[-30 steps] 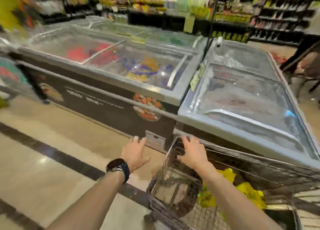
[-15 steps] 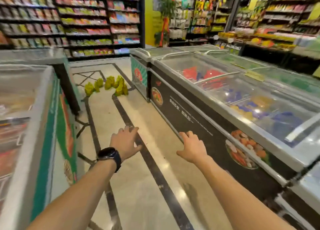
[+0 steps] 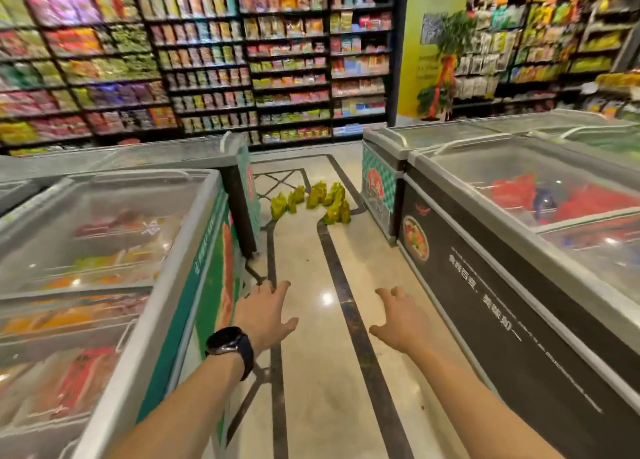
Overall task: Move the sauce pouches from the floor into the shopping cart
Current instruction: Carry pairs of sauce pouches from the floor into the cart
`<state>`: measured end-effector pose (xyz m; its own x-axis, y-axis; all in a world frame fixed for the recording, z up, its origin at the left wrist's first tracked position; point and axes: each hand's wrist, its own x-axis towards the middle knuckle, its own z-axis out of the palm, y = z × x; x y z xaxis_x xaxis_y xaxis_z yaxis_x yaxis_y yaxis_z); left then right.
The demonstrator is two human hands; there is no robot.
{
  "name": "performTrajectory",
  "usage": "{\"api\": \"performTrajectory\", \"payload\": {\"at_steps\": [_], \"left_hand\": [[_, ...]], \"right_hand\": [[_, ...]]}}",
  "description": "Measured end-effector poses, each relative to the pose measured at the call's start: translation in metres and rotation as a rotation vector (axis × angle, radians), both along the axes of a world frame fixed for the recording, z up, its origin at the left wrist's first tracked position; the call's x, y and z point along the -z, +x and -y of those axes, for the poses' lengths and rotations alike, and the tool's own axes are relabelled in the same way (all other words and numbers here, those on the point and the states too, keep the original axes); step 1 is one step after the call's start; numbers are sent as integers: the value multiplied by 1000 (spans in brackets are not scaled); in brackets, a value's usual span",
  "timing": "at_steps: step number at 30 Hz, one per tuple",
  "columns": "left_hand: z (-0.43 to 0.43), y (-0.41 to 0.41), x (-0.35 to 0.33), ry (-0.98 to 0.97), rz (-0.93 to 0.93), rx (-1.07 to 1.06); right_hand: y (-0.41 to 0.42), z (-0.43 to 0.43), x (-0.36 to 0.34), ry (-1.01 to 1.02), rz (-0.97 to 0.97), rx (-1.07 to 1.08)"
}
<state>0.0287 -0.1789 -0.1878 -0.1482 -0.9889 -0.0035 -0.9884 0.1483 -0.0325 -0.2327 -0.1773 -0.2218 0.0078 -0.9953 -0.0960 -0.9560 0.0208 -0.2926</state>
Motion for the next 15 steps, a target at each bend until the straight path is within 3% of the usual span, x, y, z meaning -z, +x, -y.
{"api": "performTrajectory", "payload": {"at_steps": [7,15], "left_hand": [[137,-3,18,37,-61,-105],[311,55,39,79,-85,-183]], "right_hand": [[-14,157,11,66,38,-10],[46,337,18,67,-47,-100]]}}
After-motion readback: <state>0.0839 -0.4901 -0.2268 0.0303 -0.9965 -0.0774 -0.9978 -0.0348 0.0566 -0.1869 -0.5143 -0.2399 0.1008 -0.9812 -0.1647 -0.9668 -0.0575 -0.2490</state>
